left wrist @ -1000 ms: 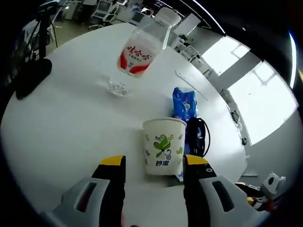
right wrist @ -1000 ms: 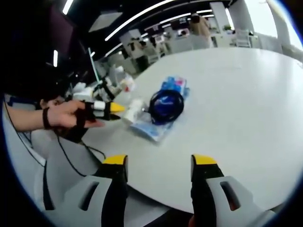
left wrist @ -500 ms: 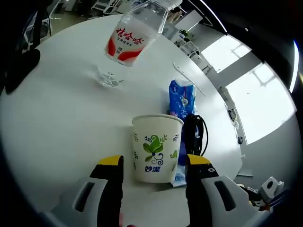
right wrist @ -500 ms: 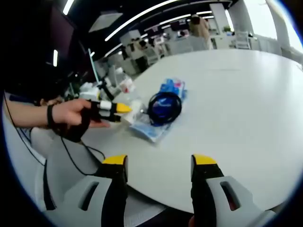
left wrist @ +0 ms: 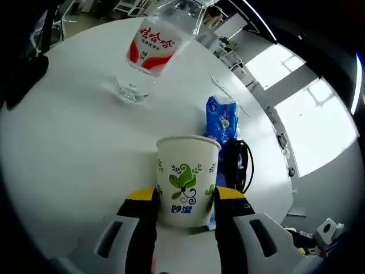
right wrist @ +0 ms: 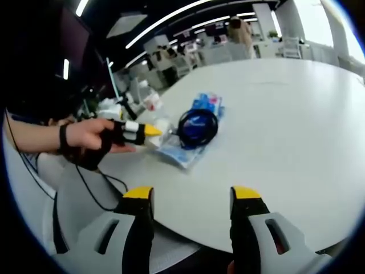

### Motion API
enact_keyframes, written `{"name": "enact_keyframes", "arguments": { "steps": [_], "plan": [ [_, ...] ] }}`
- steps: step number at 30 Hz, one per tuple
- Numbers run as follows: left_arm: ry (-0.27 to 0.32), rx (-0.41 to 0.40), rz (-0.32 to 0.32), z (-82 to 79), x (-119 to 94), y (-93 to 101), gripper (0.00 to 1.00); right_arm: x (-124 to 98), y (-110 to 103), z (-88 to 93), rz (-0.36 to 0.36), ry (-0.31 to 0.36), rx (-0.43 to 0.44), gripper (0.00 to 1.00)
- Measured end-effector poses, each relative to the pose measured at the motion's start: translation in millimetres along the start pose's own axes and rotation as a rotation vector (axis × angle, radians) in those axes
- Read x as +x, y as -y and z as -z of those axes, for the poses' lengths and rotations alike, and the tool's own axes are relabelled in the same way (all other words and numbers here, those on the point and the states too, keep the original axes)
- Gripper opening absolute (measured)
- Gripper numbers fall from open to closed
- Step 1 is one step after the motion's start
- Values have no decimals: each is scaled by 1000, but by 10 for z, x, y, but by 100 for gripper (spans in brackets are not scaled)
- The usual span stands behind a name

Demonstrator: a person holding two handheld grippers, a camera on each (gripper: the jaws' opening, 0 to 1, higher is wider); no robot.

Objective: Arrange the tabletop items into an orderly group along one side of the table until the central work area is clear of visible clutter.

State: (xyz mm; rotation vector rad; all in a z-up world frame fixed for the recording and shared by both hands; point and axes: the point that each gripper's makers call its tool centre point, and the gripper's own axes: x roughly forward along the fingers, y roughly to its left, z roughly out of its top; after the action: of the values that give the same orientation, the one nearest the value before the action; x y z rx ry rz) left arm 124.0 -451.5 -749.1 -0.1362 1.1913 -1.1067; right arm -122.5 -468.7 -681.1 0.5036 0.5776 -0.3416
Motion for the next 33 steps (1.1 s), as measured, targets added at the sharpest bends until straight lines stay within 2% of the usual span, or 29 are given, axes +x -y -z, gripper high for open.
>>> {"name": "enact_keyframes", "arguments": {
  "steps": [5, 9, 14, 21, 28, 33],
  "plan": [
    [35, 0, 16, -12, -127, -17, 37, -10, 31, -21, 0, 2, 1, 52],
    [30, 36, 17, 96, -274, -17, 37, 19, 19, -31, -7, -1, 0, 51],
    [40, 35, 45, 205, -474, -10, 37, 89, -65, -41, -29, -8, -7, 51],
    [33, 111, 37, 351, -647, -67, 37, 204, -206, -45, -77, -28, -28, 51],
    [23, 200, 46, 427, -743, 25, 38, 305, -315, -84, -119, -43, -54, 51],
    [19, 323, 43, 413, -802, 104, 38, 372, -388, -145, -149, -50, -79, 50]
  ]
}}
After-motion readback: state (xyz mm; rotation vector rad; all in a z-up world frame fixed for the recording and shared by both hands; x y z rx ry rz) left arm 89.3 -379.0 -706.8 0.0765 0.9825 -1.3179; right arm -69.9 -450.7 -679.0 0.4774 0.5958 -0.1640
